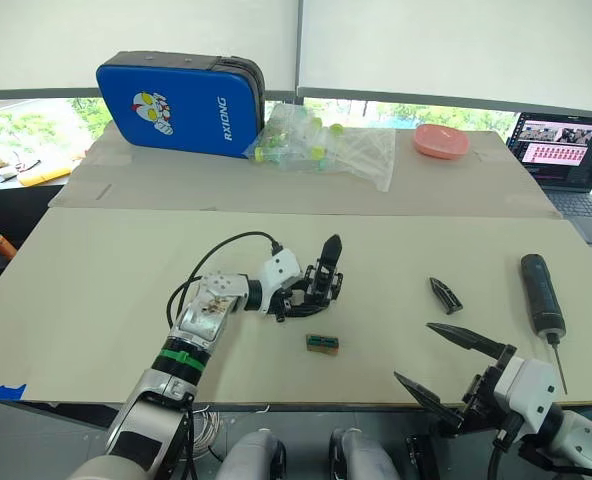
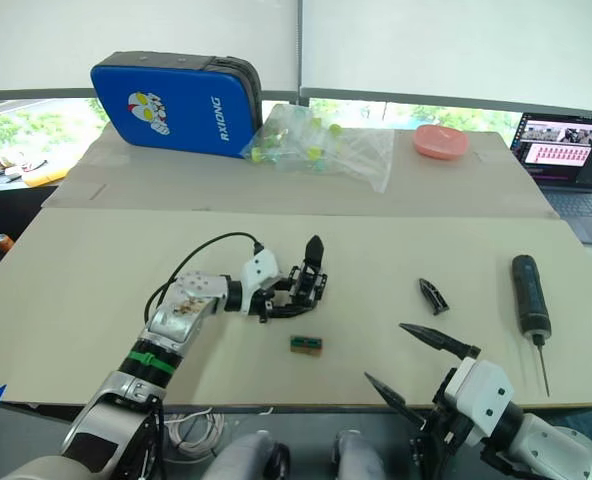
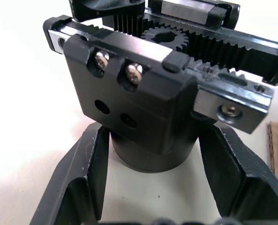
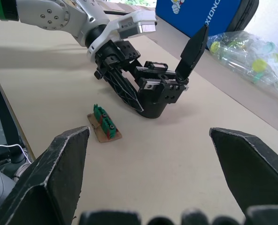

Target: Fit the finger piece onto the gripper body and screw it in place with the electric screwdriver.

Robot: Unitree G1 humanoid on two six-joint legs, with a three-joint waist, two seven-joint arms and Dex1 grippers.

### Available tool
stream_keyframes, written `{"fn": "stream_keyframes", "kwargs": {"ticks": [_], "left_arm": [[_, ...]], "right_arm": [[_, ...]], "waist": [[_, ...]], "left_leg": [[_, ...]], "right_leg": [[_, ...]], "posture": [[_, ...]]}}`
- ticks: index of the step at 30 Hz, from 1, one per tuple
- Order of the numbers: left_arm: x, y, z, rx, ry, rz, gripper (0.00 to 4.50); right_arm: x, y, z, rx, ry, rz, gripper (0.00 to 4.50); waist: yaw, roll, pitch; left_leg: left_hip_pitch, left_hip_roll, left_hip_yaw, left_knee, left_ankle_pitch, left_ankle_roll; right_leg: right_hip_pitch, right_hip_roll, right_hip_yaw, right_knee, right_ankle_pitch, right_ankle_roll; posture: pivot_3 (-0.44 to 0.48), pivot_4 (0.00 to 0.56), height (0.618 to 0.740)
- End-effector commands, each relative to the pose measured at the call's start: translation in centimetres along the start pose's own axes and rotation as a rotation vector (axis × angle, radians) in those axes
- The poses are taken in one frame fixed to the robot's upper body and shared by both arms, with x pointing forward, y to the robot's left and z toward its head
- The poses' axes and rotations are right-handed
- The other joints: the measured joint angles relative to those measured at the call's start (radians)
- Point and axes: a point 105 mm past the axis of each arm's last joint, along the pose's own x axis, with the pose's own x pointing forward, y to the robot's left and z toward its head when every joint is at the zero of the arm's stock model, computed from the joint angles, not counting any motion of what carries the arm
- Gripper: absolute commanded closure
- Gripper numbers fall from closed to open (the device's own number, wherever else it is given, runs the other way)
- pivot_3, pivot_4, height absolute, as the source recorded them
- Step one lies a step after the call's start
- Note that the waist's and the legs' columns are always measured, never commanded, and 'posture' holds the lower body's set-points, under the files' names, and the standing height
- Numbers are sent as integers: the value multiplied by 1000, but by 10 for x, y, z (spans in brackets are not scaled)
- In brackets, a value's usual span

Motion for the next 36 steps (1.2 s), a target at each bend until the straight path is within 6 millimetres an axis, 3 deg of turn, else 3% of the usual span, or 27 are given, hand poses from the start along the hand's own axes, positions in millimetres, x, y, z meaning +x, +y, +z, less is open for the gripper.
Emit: {"fn": "stream_keyframes", "kwargs": {"ticks": [1, 15, 19, 20, 22, 25, 33, 36], "left_arm": [[3, -9, 12, 19, -53, -18, 2199], [2, -12, 0, -11, -29, 12, 2199], [-1, -12, -5, 3, -13, 4, 305], [-3, -12, -6, 1, -15, 5, 54], [-8, -11, -7, 3, -18, 3, 54], [-22, -6, -10, -9, -26, 5, 54], [-97, 15, -21, -8, -44, -59, 54], [-118, 19, -15, -69, -69, -111, 54]], "right_arm": [[1, -1, 9, -36, -29, -14, 0], [2, -1, 8, -45, -32, -24, 0], [2, -2, 8, -47, -32, -22, 0], [1, -3, 9, -45, -35, -23, 0], [0, -4, 12, -25, -52, -38, 0], [-8, -7, 12, -11, -38, -61, 0], [-49, -14, -3, 17, 99, -227, 0], [-67, -17, -11, 21, 157, -319, 0]], "waist": [[0, 0, 0], [2, 0, 0], [1, 0, 0], [0, 0, 0], [0, 0, 0], [0, 1, 0], [-2, 2, 0], [1, 3, 0]], "left_leg": [[0, 0, 0, 0, 0, 0], [1, 0, 0, 0, 0, -1], [1, 0, 0, 0, 0, -1], [1, 0, 0, 0, 0, -1], [1, 0, 0, 0, 0, -1], [1, 0, 0, 0, 0, -1], [2, 1, 0, -1, 0, -3], [2, 1, 0, -1, -1, -3]], "right_leg": [[0, 0, 0, 0, 1, -3], [1, 0, 0, 0, 1, -1], [1, 0, 0, 0, 1, -2], [1, 0, 0, 0, 1, -2], [1, 0, 0, 0, 1, -2], [1, 0, 0, 0, 1, -2], [-2, 0, 0, 0, 0, -2], [-3, 0, 0, 0, -4, -5]], "posture": [[0, 150, 740], [0, 150, 740], [0, 150, 740], [0, 150, 740], [0, 150, 740], [0, 150, 740], [0, 150, 740], [0, 150, 740]]}}
